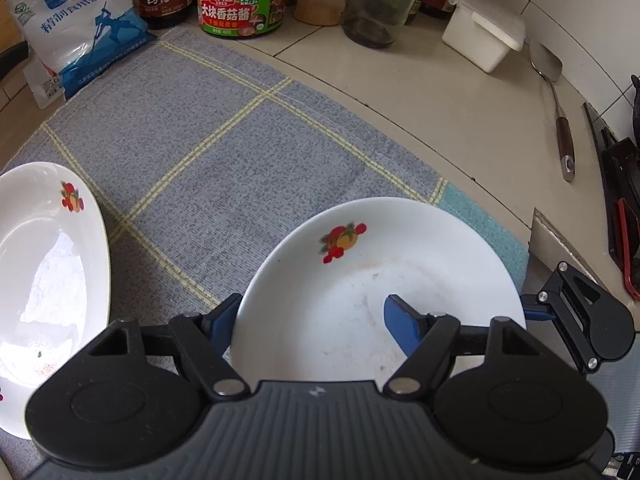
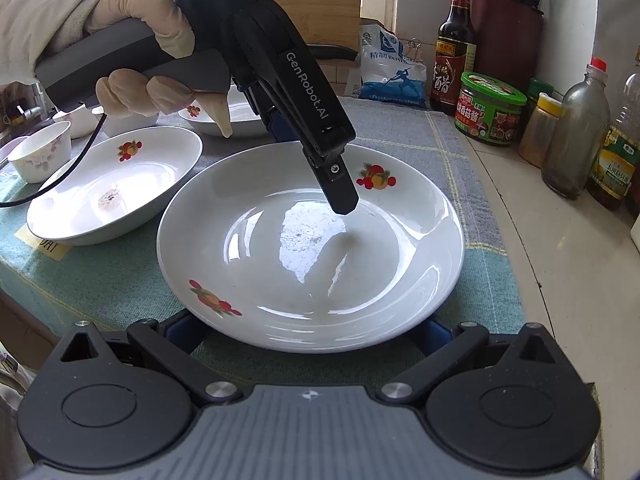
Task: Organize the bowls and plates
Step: 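Lift the flower-print plate with the left tool and carry it along the counter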
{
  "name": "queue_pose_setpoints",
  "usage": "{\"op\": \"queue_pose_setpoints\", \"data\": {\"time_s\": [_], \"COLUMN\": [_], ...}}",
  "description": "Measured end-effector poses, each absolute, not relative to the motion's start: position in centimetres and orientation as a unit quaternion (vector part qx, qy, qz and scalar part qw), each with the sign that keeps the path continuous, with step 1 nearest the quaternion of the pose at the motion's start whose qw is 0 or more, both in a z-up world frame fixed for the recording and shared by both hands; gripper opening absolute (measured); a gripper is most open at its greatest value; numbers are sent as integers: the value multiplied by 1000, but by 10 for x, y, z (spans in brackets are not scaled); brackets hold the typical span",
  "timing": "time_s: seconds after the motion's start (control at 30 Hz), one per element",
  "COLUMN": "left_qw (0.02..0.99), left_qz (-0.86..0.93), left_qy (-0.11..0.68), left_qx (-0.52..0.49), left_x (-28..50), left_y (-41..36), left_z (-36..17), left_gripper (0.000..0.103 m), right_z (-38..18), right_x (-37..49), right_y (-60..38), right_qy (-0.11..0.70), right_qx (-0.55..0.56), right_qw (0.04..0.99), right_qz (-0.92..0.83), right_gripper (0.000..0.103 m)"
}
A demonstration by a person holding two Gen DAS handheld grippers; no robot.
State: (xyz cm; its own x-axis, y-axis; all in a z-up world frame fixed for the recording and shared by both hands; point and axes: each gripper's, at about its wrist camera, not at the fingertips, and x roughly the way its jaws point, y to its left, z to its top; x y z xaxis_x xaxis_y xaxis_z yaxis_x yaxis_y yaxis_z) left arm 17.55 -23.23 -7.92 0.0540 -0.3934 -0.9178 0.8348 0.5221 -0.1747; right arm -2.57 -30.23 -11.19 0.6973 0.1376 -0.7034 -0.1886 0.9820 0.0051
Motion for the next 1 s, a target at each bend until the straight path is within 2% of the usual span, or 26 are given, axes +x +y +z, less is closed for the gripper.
{"op": "queue_pose_setpoints", "data": {"time_s": [0.43,1.0], "left_qw": [723,748], "left_qz": [-429,-409], "left_qy": [509,497], "left_qx": [185,165], "left_x": [191,240], "left_y": [-233,-272], "left_z": [-65,-70], "left_gripper": [75,75], "right_z": [-101,-100], "right_x": [0,62], "right_y": [-316,-361], "right_qy": [381,382], "right_qx": [-46,-82], "right_qw": [917,910], "right_qz": [109,137], "right_gripper": [103,103]}}
